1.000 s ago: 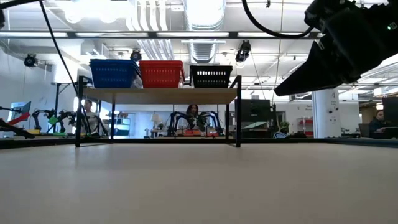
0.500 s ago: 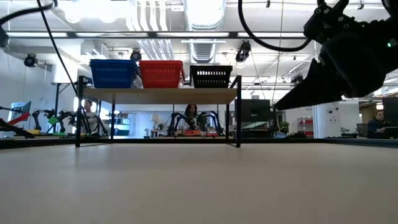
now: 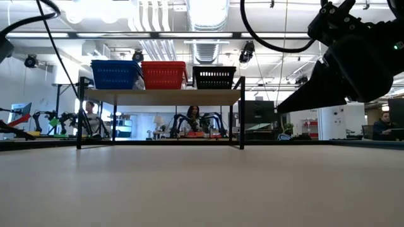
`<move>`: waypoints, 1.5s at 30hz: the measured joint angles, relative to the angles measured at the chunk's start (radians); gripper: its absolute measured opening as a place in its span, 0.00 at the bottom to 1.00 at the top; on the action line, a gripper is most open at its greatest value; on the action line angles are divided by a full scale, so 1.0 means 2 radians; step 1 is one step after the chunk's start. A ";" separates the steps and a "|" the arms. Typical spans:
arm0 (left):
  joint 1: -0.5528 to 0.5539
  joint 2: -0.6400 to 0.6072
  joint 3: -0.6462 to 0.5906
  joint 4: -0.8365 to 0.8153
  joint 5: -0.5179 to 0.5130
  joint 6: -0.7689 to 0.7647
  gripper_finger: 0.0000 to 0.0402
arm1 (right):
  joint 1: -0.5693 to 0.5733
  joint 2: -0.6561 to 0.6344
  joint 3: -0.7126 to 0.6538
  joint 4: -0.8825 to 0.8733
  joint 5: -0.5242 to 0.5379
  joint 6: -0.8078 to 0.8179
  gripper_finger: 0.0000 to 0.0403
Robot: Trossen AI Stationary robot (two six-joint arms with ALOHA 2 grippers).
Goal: Stack baskets on shelf by color
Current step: Stack the black bin on the black bin on the shelf
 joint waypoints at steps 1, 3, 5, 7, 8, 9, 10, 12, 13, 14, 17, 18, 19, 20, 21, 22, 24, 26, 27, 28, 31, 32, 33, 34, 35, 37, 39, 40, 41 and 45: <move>0.000 0.000 0.003 0.000 0.000 0.000 0.01 | 0.000 -0.001 0.000 -0.001 0.000 -0.003 0.16; 0.000 -0.001 0.010 0.000 0.000 0.000 0.00 | 0.000 -0.001 0.000 0.000 0.000 -0.003 0.16; 0.000 -0.002 0.019 0.000 0.000 0.003 0.01 | 0.000 -0.002 0.000 0.000 0.000 -0.003 0.16; -0.001 -0.007 0.027 -0.001 0.000 0.010 0.03 | 0.000 -0.002 0.000 0.000 0.000 -0.003 0.16; -0.002 -0.011 0.031 0.000 0.000 0.011 0.05 | 0.000 -0.002 0.000 0.000 0.000 -0.003 0.16; -0.002 -0.016 0.033 -0.001 0.000 0.009 0.06 | 0.000 -0.002 0.000 0.000 0.000 -0.003 0.16; -0.002 -0.021 0.035 -0.002 0.000 0.006 0.09 | 0.000 -0.002 0.000 0.000 0.000 -0.003 0.16; -0.002 -0.029 0.036 -0.001 0.000 -0.005 0.16 | 0.000 -0.002 0.000 0.000 0.000 -0.003 0.16; -0.003 -0.032 0.034 0.000 0.000 -0.011 0.19 | 0.000 -0.002 0.000 0.000 0.000 -0.003 0.16; -0.004 -0.033 0.032 -0.001 0.000 -0.015 0.24 | 0.000 -0.002 0.000 0.000 0.000 -0.003 0.16; -0.008 -0.031 0.023 0.003 0.000 -0.012 0.36 | 0.000 -0.002 0.000 0.000 0.000 -0.003 0.16; -0.008 -0.029 0.017 0.008 0.001 -0.009 0.40 | 0.000 -0.002 0.000 0.000 -0.001 -0.003 0.16; -0.008 -0.027 0.011 0.016 0.003 -0.005 0.42 | 0.000 -0.002 0.000 0.000 -0.001 -0.003 0.16; -0.009 -0.024 0.004 0.026 0.003 -0.005 0.44 | 0.000 -0.002 0.000 0.000 -0.001 -0.003 0.16; -0.009 -0.021 -0.003 0.035 0.003 -0.004 0.45 | 0.000 -0.002 0.000 0.000 -0.001 -0.003 0.16; -0.009 -0.018 -0.009 0.043 0.003 -0.002 0.45 | 0.000 -0.002 0.000 0.000 -0.001 -0.003 0.16; -0.009 -0.012 -0.019 0.061 0.003 0.006 0.43 | 0.000 -0.002 0.000 0.000 -0.001 -0.003 0.16; -0.009 -0.009 -0.029 0.085 0.004 0.012 0.39 | 0.000 -0.002 0.000 0.000 -0.001 -0.004 0.16; -0.009 -0.009 -0.034 0.095 0.004 0.012 0.36 | 0.000 -0.002 0.000 0.000 -0.001 -0.003 0.16; -0.009 -0.008 -0.037 0.103 0.004 0.012 0.33 | 0.000 -0.002 0.000 0.000 -0.001 -0.003 0.16; -0.009 -0.008 -0.041 0.107 0.001 0.013 0.22 | 0.000 -0.002 0.000 0.000 -0.001 -0.004 0.16; -0.008 -0.008 -0.041 0.109 -0.007 0.017 0.18 | 0.000 -0.002 0.000 0.000 -0.001 -0.004 0.16; -0.007 -0.008 -0.040 0.110 -0.016 0.023 0.14 | 0.000 -0.002 0.000 0.000 -0.001 -0.003 0.16; -0.005 -0.009 -0.039 0.111 -0.028 0.027 0.09 | 0.000 -0.002 0.000 0.000 -0.001 -0.004 0.16; -0.002 -0.009 -0.039 0.114 -0.038 0.031 0.05 | 0.000 -0.002 0.000 0.000 -0.001 -0.003 0.16; 0.012 -0.009 -0.039 0.120 -0.051 0.034 0.02 | 0.000 -0.002 0.000 0.000 -0.001 -0.004 0.16; 0.030 -0.009 -0.039 0.119 -0.062 0.035 0.02 | 0.000 -0.003 0.000 0.000 -0.001 -0.008 0.16; 0.042 -0.009 -0.039 0.119 -0.067 0.038 0.02 | 0.000 -0.004 0.000 0.000 -0.001 -0.012 0.16; 0.056 -0.009 -0.039 0.121 -0.075 0.042 0.01 | 0.000 -0.007 0.000 -0.001 -0.001 -0.014 0.16; 0.123 -0.008 -0.038 0.155 -0.108 0.106 0.00 | 0.002 -0.032 0.000 -0.003 -0.020 -0.033 0.16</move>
